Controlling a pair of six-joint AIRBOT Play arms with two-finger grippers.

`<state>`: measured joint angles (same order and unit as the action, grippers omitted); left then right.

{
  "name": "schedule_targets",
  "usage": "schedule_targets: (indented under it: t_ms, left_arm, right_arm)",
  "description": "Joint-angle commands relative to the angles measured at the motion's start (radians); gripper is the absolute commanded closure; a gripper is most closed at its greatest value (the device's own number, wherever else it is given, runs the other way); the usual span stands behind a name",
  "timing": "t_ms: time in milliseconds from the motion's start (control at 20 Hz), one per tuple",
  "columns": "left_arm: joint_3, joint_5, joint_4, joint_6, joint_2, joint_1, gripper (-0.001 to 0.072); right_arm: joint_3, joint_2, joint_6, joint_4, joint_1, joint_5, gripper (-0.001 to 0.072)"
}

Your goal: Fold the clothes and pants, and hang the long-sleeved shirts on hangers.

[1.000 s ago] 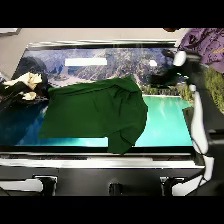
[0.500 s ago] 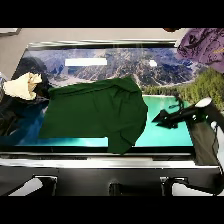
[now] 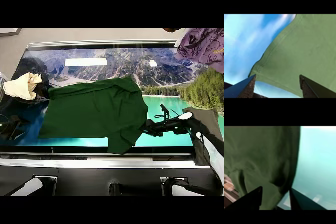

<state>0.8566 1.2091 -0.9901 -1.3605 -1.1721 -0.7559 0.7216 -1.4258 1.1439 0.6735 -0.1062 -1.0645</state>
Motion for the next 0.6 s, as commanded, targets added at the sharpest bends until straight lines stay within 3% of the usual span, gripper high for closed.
schedule_targets:
  t_ms: [0,50,150,300,550]
  left_arm:
    - [-0.002,0.006,-0.001,0.0,0.0,-0.001,0.009]
    - [-0.002,0.007,-0.002,0.0,0.0,-0.001,0.009]
    - [-0.003,0.012,-0.016,0.0,0.0,-0.002,0.009]
    - [-0.019,0.009,-0.093,0.006,-0.002,-0.006,0.009]
    - [-0.124,-0.071,-0.09,0.053,-0.047,-0.009,0.009]
  right_arm:
    - [-0.009,-0.02,-0.003,-0.02,0.035,0.058,0.0396]
    - [-0.009,-0.035,-0.003,-0.02,0.035,0.045,0.0456]
    - [-0.009,-0.048,-0.007,-0.016,0.035,0.013,0.0682]
    - [-0.007,-0.013,0.006,-0.004,0.034,0.005,0.0685]
    - [-0.007,0.098,0.076,0.058,0.034,0.02,0.0685]
